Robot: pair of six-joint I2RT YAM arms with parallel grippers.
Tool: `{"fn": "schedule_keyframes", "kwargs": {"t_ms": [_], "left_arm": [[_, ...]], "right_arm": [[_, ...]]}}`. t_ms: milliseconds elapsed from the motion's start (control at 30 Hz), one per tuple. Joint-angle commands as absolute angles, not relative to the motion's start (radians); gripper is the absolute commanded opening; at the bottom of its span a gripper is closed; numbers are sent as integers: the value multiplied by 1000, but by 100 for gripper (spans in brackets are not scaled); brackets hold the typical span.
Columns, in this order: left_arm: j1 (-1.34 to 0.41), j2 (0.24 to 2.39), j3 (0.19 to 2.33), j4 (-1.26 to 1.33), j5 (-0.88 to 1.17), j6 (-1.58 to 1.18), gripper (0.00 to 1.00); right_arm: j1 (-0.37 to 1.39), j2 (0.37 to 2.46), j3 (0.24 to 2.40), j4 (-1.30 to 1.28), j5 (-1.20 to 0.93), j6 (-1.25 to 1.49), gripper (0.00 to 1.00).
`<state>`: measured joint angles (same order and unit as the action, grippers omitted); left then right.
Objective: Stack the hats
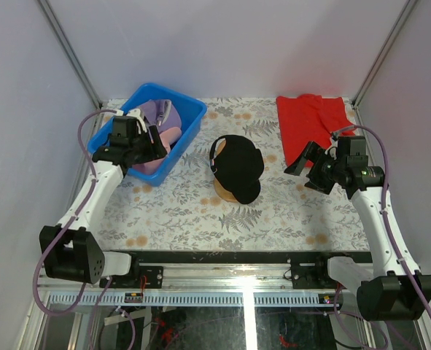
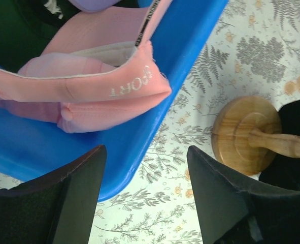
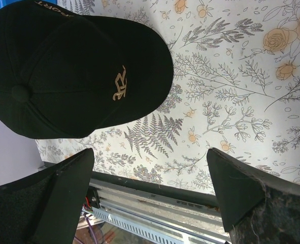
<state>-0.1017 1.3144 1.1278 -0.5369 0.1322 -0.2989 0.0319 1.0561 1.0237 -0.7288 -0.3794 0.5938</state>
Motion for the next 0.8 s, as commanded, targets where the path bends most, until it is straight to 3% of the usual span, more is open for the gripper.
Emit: {"fn": "schedule_keyframes", "kwargs": {"t_ms": [0, 767], "left_arm": [[-110, 1351, 1134, -500, 22, -272, 65], [-112, 1673, 1284, -433, 12, -181, 63]], "right_arm": [[40, 1028, 1034, -718, -409, 590, 100], [40, 1032, 1017, -698, -400, 609, 100]]}}
